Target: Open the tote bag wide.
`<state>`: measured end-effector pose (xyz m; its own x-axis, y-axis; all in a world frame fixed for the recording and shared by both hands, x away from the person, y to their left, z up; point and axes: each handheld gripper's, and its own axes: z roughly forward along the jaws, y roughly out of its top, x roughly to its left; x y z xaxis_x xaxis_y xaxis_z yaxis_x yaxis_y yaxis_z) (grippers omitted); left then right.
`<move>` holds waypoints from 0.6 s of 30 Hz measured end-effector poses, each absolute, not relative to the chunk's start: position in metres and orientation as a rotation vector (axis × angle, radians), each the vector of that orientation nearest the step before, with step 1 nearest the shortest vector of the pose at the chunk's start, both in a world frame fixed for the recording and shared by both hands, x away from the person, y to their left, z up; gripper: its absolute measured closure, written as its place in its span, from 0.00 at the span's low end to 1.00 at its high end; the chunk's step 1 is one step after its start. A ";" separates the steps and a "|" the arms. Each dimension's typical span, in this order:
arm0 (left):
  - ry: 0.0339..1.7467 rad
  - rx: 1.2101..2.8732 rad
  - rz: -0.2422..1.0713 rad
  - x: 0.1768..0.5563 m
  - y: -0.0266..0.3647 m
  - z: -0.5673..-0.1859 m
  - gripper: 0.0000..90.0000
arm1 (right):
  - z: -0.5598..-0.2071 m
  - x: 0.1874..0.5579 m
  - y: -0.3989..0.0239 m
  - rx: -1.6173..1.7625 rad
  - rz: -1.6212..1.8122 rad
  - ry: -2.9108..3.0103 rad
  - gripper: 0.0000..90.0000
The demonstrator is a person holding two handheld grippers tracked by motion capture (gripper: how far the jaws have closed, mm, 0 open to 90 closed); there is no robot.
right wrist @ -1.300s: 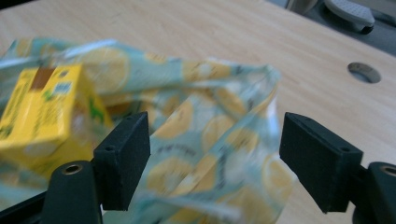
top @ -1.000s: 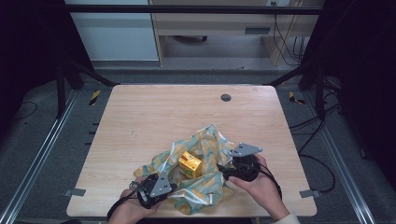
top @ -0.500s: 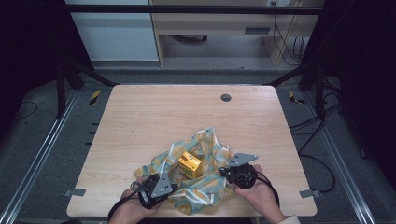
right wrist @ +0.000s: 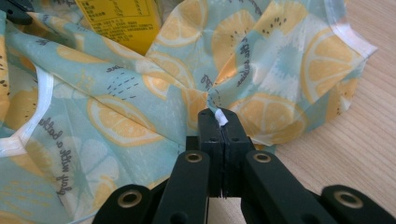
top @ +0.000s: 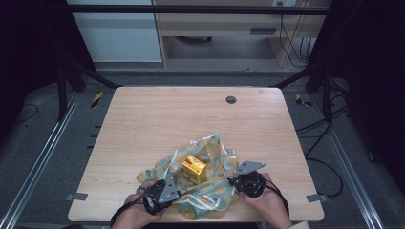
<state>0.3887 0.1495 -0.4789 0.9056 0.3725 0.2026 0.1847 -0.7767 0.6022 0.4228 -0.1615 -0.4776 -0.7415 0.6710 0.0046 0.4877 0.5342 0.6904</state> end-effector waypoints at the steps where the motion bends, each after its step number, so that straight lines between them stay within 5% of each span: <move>1: 0.399 2.470 0.415 0.389 0.150 -0.479 0.99 | -0.478 0.423 -0.162 0.974 1.008 2.512 1.00; 18: 0.390 2.468 0.412 0.387 0.146 -0.480 0.99 | -0.479 0.432 -0.168 0.995 0.958 2.475 1.00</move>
<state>0.3872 0.1462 -0.4801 0.9087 0.3661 0.2006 0.1800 -0.7771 0.6031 0.4319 -0.1679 -0.4791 -0.7124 0.7010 -0.0329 0.4963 0.5363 0.6827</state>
